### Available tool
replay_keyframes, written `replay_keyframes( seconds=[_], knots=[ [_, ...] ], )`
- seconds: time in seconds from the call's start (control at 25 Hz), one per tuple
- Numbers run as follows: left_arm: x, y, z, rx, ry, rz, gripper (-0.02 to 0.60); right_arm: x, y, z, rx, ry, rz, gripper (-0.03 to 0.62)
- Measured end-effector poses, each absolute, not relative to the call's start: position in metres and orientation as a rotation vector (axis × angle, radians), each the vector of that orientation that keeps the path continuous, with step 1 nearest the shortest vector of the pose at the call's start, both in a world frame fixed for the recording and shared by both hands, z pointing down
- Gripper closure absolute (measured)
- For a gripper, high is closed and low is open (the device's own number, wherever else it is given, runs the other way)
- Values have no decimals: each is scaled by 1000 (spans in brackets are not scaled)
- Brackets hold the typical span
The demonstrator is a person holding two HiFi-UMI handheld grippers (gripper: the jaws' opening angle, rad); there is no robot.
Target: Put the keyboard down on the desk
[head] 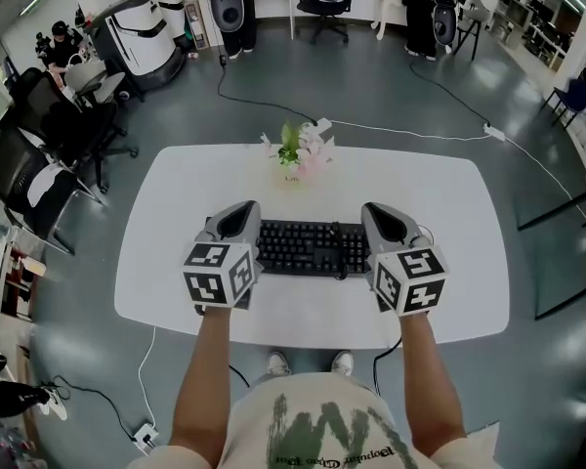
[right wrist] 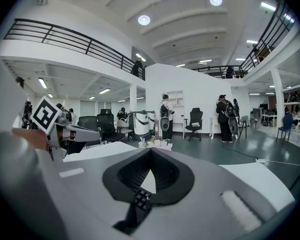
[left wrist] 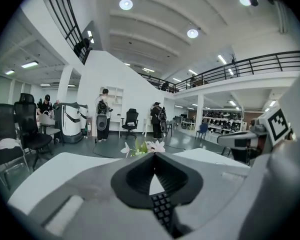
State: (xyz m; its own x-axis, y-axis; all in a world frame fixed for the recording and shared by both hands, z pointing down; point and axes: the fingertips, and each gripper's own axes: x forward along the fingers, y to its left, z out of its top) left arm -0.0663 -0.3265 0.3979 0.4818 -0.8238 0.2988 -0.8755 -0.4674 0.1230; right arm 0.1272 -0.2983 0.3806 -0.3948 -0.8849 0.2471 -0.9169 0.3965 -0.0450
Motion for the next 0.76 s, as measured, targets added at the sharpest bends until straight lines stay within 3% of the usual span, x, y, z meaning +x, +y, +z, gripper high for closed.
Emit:
replay_keyframes(
  seconds=[0.76],
  knots=[
    [-66, -326, 400, 2460, -1442, 281, 578, 126, -297, 380, 1604, -2468, 263, 596]
  ],
)
